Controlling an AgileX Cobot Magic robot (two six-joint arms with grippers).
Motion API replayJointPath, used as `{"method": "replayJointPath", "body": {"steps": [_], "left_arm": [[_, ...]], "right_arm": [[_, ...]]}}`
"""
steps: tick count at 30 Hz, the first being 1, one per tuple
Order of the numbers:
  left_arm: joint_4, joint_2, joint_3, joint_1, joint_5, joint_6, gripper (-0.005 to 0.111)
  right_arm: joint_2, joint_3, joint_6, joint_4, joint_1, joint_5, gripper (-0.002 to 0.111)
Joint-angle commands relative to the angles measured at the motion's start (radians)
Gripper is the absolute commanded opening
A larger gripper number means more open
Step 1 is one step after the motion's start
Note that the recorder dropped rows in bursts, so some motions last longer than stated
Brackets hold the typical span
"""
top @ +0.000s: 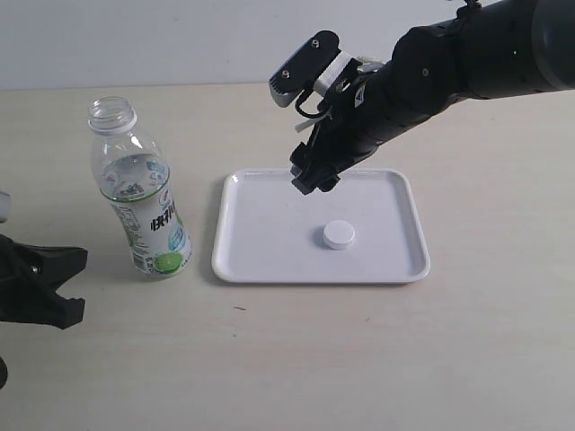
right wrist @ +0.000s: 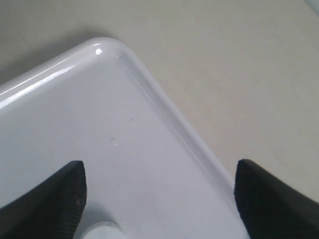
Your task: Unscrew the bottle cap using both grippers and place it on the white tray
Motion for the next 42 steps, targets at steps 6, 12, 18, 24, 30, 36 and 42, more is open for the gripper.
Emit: {"method": "replayJointPath", "body": {"steps": [6,12,18,24,30,36,42], "left_arm": [[-0.076,-0.097,0.004,-0.003,0.073,-0.064,0.0],[-0.099,-0.211,0.004,-0.003,0.178,-0.064,0.0],[-0.099,-0.302,0.004,-0.003,0.246,-0.064,0.0],[-0.108,-0.398,0.047,-0.003,0.21,-0.058,0.0],[-0.192,-0.523,0.089,-0.003,0.205,0.007,0.0],[-0.234,-0.654,0.13,-0.003,0.205,0.042,0.0],[-0.234,-0.784,0.163,-0.003,0.203,0.042,0.0]], "right_arm": [[-0.007,-0.005,-0.005,0.003,-0.004,0.0,0.077],[-0.007,-0.005,-0.005,0.003,-0.004,0.0,0.077],[-0.007,-0.005,-0.005,0.003,-0.004,0.0,0.077],[-0.007,-0.005,-0.005,0.003,-0.004,0.0,0.077],[-0.007,-0.005,-0.005,0.003,-0.004,0.0,0.077],[-0.007,-0.005,-0.005,0.003,-0.004,0.0,0.077],[-0.007,-0.005,-0.005,0.003,-0.004,0.0,0.077]]}}
